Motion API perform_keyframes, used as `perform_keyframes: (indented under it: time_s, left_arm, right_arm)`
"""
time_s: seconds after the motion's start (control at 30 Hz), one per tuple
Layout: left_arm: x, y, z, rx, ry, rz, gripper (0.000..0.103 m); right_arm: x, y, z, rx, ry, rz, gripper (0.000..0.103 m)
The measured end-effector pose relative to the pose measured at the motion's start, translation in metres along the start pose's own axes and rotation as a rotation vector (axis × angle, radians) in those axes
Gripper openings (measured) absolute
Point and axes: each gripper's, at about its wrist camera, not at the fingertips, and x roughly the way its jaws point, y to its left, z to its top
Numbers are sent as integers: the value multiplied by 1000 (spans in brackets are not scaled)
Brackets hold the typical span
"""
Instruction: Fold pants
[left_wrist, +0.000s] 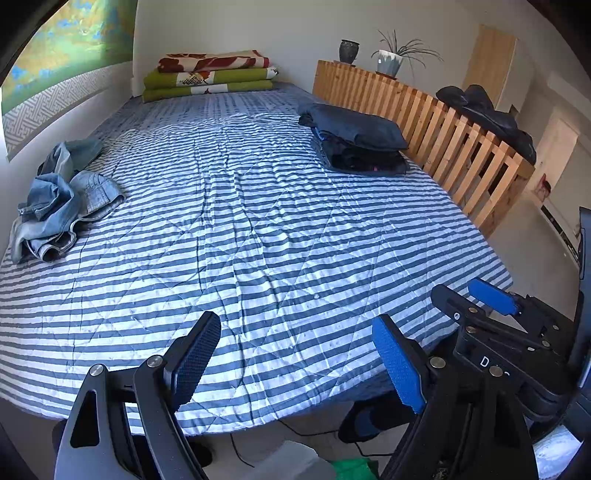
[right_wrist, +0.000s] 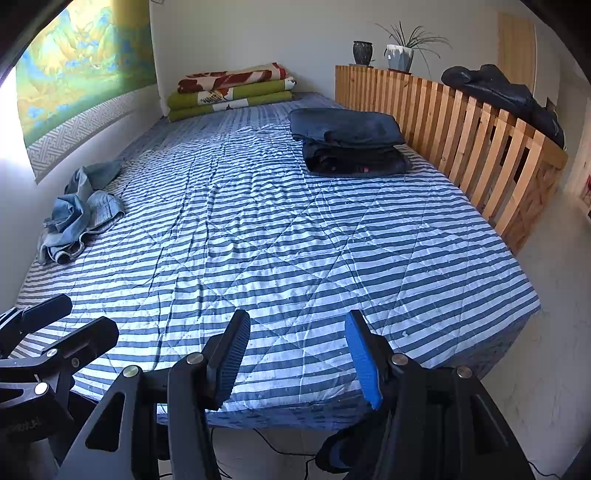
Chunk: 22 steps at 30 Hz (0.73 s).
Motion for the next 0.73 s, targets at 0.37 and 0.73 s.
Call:
perform_keyframes:
  time_s: [0.37, 0.73]
  left_arm:
    - [1, -4, -1, 5, 2, -5, 87]
    - [3, 3, -3, 3, 8, -8, 87]
  right_arm:
    - [2, -2, -2, -3, 5, 2, 50]
    - [6, 0, -5, 0, 20, 1, 50]
